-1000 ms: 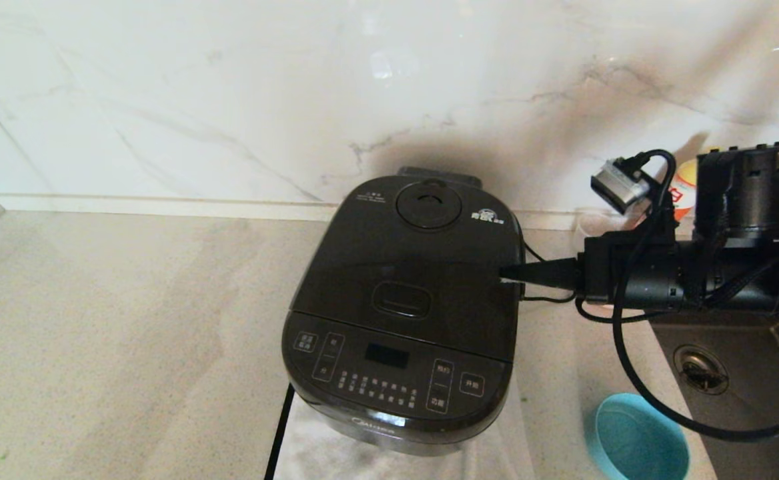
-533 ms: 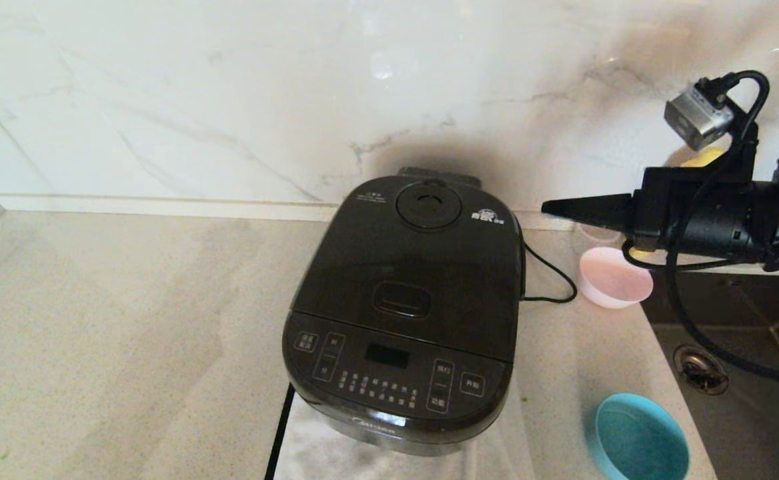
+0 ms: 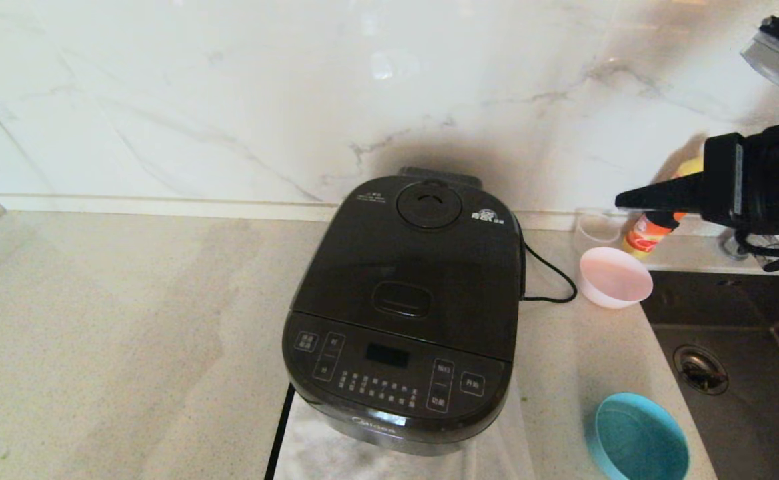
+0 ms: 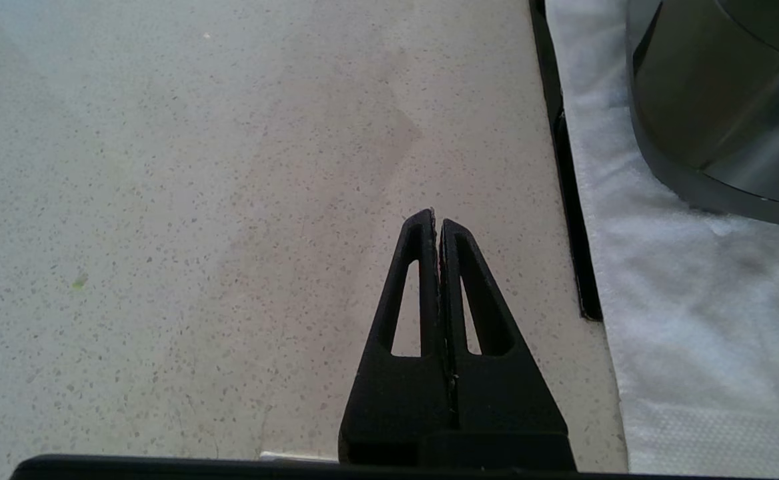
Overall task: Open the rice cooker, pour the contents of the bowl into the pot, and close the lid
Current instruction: Press the start button
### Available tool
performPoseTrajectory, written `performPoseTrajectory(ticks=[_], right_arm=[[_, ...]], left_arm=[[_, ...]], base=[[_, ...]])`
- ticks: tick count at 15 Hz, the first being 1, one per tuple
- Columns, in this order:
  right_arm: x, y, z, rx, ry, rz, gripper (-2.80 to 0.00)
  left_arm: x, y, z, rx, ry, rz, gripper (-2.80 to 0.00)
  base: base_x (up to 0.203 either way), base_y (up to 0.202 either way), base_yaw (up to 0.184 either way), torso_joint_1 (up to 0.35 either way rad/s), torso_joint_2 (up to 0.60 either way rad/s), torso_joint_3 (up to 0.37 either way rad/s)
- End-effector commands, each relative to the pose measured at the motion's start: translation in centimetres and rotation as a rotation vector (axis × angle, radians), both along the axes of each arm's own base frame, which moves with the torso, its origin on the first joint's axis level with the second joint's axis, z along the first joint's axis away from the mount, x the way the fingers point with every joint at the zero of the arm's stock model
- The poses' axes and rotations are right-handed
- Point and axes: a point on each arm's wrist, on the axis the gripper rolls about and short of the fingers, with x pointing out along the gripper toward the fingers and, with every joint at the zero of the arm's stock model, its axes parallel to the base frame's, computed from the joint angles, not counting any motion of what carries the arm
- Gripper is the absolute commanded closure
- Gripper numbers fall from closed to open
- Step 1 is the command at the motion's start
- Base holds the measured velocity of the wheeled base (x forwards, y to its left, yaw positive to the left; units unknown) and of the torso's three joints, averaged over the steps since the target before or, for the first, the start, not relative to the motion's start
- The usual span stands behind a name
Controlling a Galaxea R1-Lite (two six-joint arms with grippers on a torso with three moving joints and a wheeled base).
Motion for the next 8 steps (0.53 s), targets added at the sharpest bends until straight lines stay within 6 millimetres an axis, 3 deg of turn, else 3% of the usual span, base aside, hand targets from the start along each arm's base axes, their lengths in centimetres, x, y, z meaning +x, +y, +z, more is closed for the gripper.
performPoseTrajectory(ticks=[1,5,8], right_arm=[[-3.4,0.3,0.2,-0.047,0.055,0.054,0.0],[-6.2,1.8,-1.8,-0.092,0.168,0.203,0.0],[-6.5,3.7,-3.0,-0.105,0.233,0.322,0.0]], left_arm=[[0.0,0.0,0.0,0.0,0.002,0.0,0.0],[0.0,0.0,0.0,0.0,0.001,0.0,0.0],[0.0,0.0,0.0,0.0,0.002,0.0,0.0]], base=[[0.0,0.0,0.0,0.0,0.0,0.0],[0.0,0.0,0.0,0.0,0.0,0.0],[0.0,0.0,0.0,0.0,0.0,0.0]])
